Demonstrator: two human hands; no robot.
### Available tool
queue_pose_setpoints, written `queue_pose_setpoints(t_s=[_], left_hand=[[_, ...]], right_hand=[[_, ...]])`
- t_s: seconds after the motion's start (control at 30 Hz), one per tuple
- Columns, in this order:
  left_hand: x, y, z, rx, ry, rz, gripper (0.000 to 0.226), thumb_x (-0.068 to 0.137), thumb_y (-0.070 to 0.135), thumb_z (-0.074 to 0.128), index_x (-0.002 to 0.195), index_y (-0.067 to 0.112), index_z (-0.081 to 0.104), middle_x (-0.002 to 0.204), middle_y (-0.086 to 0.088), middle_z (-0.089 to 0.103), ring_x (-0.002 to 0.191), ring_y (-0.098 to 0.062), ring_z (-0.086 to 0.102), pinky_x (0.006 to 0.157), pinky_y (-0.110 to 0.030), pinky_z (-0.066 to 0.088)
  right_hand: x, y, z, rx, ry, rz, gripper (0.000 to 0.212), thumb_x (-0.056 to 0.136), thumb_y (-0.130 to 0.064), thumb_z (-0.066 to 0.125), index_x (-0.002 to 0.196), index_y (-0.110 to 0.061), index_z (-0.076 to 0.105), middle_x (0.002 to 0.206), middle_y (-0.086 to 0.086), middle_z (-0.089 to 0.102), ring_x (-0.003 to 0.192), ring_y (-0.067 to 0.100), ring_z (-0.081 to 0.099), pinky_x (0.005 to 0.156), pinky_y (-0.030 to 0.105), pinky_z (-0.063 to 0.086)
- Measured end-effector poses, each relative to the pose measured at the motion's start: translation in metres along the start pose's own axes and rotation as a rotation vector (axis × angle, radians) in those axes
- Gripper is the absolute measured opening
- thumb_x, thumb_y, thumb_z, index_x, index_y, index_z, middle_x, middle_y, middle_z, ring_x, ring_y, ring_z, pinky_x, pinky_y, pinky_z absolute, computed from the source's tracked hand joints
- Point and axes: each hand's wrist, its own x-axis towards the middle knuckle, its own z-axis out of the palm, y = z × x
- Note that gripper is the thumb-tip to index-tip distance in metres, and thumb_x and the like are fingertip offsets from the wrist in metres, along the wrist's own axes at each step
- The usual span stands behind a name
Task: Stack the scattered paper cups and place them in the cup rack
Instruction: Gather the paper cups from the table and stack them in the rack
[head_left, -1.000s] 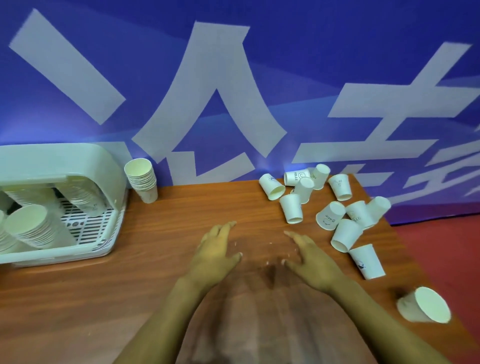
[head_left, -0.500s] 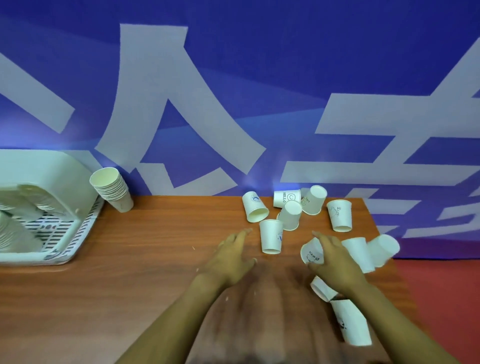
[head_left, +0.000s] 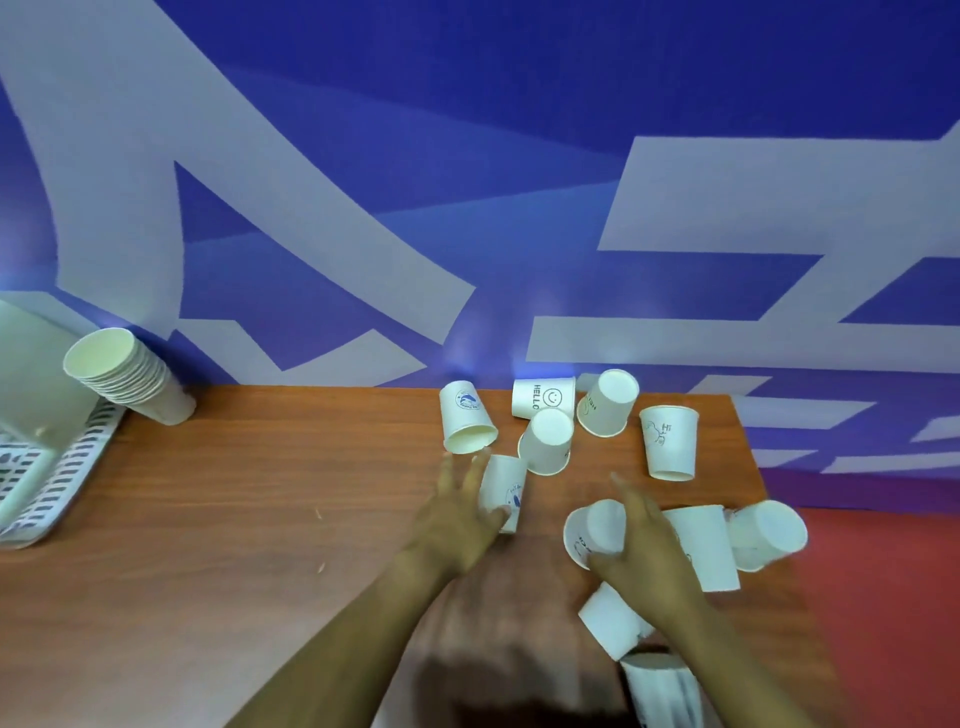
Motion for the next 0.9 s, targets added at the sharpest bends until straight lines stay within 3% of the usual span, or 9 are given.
queue_pose_setpoints(t_s=[0.13, 0.23, 0.37, 0.47, 0.57, 0.73, 0.9], left_hand=[[0.012, 0.002, 0.015, 0.036, 0.010, -0.002, 0.074, 0.092, 0.047, 0.049, 0.150, 0.033, 0.006, 0.159, -0.007, 0.001, 0.142, -0.028, 0.024, 0.107, -0.038, 0.036], [0.015, 0.002, 0.020, 0.030, 0.045, -0.031, 0.071, 0.090, 0.048, 0.053, 0.147, 0.026, 0.017, 0.152, -0.004, 0.022, 0.128, -0.031, 0.041, 0.097, -0.036, 0.041], [0.009, 0.000, 0.017, -0.107, -0.015, -0.025, 0.072, 0.084, 0.034, 0.064, 0.141, 0.017, 0.023, 0.135, -0.008, 0.038, 0.117, -0.027, 0.047, 0.094, -0.032, 0.042], [-0.005, -0.008, 0.006, -0.186, -0.034, -0.007, 0.072, 0.079, 0.026, 0.068, 0.137, 0.021, 0.025, 0.132, -0.004, 0.039, 0.114, -0.024, 0.047, 0.094, -0.033, 0.043], [-0.024, -0.019, -0.011, -0.187, -0.012, -0.032, 0.073, 0.078, 0.032, 0.065, 0.137, 0.024, 0.023, 0.129, -0.004, 0.042, 0.110, -0.028, 0.050, 0.090, -0.035, 0.045], [-0.068, -0.034, -0.050, -0.203, 0.134, 0.022, 0.072, 0.081, 0.026, 0.067, 0.139, 0.024, 0.027, 0.126, -0.001, 0.035, 0.111, -0.024, 0.049, 0.082, -0.024, 0.036], [-0.118, -0.051, -0.076, -0.201, 0.281, 0.058, 0.054, 0.075, 0.022, 0.072, 0.120, 0.020, 0.042, 0.110, 0.002, 0.034, 0.096, -0.020, 0.047, 0.071, -0.022, 0.032]], right_hand=[[0.008, 0.009, 0.008, 0.072, 0.001, 0.019, 0.090, 0.062, -0.011, 0.078, 0.139, -0.024, 0.034, 0.133, -0.002, 0.048, 0.122, 0.019, 0.045, 0.098, 0.026, 0.035], [0.010, 0.010, 0.012, 0.100, -0.007, 0.060, 0.080, 0.062, -0.008, 0.076, 0.131, -0.022, 0.040, 0.122, 0.000, 0.055, 0.115, 0.021, 0.050, 0.094, 0.029, 0.040], [0.007, 0.003, 0.013, 0.072, -0.006, 0.058, 0.063, 0.063, -0.019, 0.075, 0.115, -0.032, 0.043, 0.112, -0.007, 0.057, 0.106, 0.017, 0.054, 0.087, 0.033, 0.046], [0.002, -0.008, 0.010, 0.067, -0.011, 0.012, 0.061, 0.061, -0.027, 0.074, 0.112, -0.037, 0.043, 0.110, -0.011, 0.056, 0.102, 0.014, 0.054, 0.086, 0.033, 0.048], [-0.006, -0.024, 0.006, 0.062, -0.037, -0.025, 0.061, 0.060, -0.032, 0.072, 0.114, -0.035, 0.044, 0.111, -0.011, 0.054, 0.102, 0.012, 0.054, 0.087, 0.032, 0.048], [-0.028, -0.057, -0.001, -0.007, -0.001, -0.135, 0.059, 0.063, -0.030, 0.073, 0.113, -0.038, 0.042, 0.112, -0.011, 0.051, 0.102, 0.014, 0.053, 0.084, 0.033, 0.047], [-0.054, -0.095, 0.003, 0.008, 0.061, -0.197, 0.073, 0.068, -0.031, 0.076, 0.129, -0.030, 0.037, 0.126, -0.008, 0.048, 0.111, 0.017, 0.052, 0.091, 0.035, 0.046]])
